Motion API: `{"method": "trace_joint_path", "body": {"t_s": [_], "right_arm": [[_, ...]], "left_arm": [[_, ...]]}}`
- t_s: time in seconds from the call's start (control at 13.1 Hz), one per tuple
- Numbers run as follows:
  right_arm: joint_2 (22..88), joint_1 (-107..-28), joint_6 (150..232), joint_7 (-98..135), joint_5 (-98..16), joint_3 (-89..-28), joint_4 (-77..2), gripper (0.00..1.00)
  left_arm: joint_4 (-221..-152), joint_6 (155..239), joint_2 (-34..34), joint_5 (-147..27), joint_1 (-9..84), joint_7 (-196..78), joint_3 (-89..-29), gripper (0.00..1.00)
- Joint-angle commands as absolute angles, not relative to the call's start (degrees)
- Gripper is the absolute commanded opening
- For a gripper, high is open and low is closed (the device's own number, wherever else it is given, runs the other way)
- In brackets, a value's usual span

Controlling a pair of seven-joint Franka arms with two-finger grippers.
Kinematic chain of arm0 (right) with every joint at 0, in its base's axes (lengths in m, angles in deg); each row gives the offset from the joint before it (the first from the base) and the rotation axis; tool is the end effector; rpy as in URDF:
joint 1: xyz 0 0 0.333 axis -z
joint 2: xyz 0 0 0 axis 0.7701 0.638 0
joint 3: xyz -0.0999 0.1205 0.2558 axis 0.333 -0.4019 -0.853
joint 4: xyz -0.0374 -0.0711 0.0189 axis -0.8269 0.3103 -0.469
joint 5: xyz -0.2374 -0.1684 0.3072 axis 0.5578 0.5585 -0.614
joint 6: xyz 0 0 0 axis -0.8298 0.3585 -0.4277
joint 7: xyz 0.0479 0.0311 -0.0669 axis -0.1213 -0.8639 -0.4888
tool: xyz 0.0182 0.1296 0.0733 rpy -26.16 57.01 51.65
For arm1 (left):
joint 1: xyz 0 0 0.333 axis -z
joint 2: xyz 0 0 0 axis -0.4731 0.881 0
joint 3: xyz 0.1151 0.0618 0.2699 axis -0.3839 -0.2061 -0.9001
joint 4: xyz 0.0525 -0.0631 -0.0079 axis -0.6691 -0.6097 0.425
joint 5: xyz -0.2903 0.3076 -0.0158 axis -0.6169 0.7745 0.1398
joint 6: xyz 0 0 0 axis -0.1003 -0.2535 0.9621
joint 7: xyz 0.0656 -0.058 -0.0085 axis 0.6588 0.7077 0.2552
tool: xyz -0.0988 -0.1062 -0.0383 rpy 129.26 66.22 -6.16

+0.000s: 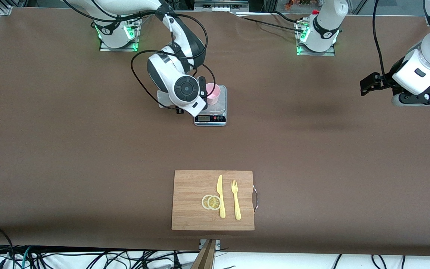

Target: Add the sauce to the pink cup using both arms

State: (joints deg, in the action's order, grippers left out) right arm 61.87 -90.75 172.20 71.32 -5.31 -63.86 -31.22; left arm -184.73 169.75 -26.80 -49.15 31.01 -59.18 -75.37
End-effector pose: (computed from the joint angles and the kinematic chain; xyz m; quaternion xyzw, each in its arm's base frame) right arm 0.4784 0.4108 0.2223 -0.6416 -0.7334 0.2197 0.0476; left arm 0.5679 -0.0417 0.5099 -0.9981 -0.0133 0.0557 0.0211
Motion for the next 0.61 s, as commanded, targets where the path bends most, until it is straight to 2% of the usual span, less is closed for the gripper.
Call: {"method": "trace_joint_path", "body": {"t_s": [0.0,0.53], "right_arm": [[60.0,-92.0,170.3,69.6,-3.8,-63.6,-31.6,0.00],[60.0,-93.8,169.4,68.0,-1.5,-63.6,-31.2,0.00]], "left_arm": [[-184.8,169.3,-27.0,-50.1,30.5,-60.8,-75.4,1.00],[-184.8,169.3,-27.0,-50.1,30.5,-60.8,-75.4,1.00]]}}
